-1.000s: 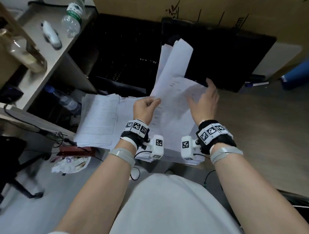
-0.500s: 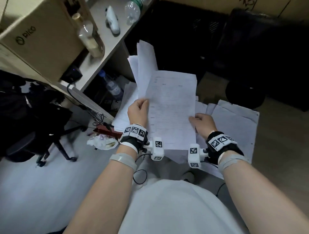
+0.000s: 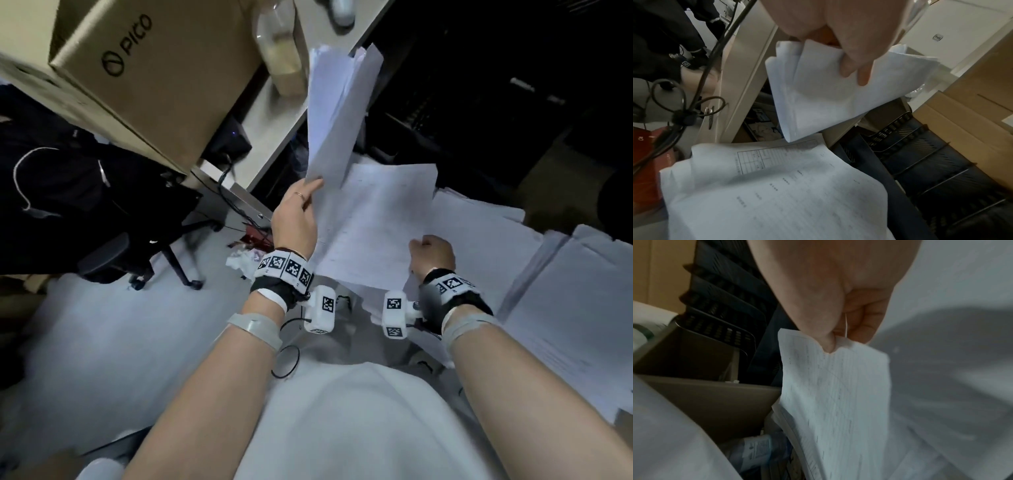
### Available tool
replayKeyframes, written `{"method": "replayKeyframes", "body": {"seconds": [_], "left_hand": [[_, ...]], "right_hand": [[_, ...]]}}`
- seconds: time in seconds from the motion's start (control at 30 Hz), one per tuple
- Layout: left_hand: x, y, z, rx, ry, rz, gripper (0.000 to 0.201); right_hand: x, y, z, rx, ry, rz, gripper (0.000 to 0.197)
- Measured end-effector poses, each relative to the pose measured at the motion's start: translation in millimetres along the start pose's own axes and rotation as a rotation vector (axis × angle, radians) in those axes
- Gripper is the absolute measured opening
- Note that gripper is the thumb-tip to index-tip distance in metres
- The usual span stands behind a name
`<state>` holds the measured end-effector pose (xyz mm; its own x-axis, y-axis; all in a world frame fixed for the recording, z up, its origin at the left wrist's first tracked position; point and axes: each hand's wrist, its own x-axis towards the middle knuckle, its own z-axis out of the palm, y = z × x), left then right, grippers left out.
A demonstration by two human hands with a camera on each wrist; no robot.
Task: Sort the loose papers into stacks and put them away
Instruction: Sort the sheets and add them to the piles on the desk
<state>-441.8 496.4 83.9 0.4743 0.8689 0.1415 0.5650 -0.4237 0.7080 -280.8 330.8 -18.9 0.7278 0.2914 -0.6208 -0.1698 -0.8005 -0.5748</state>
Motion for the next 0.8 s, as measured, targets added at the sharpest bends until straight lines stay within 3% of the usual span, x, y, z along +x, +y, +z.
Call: {"method": "replayKeyframes", "body": {"seconds": [0.1, 0.27, 0.37, 0.53, 0.67, 0.8], "left_hand": [[12.4, -15.0, -0.9, -0.006, -0.067, 0.027, 0.050], [25.8, -26.2, -2.4, -0.015, -0.147, -0.010, 0.053], [26.6, -19.3, 0.8, -0.068, -0.155, -0.011, 0.046], [22.5, 4.8, 15.1, -0.209, -0.226, -0.082, 0.047], [2.6, 38.2, 35.5, -0.372, -0.325, -0.159, 0.050], [-30.2, 74.8, 64.5, -0.530, -0.447, -0.228, 0.049]], "right_hand": [[12.3, -13.4, 27.9, -0.021, -0.019, 0.026, 0.038], [22.0, -31.3, 57.0, -0.022, -0.140, 0.049, 0.015], [21.1, -37.8, 57.5, -0.023, -0.187, 0.058, 0.048], [5.3, -41.5, 22.1, 0.097, -0.102, 0.000, 0.053], [-15.5, -42.8, -24.0, 0.416, -0.147, -0.076, 0.027], [-43.2, -35.0, -74.7, 0.509, -0.217, -0.335, 0.042]]}}
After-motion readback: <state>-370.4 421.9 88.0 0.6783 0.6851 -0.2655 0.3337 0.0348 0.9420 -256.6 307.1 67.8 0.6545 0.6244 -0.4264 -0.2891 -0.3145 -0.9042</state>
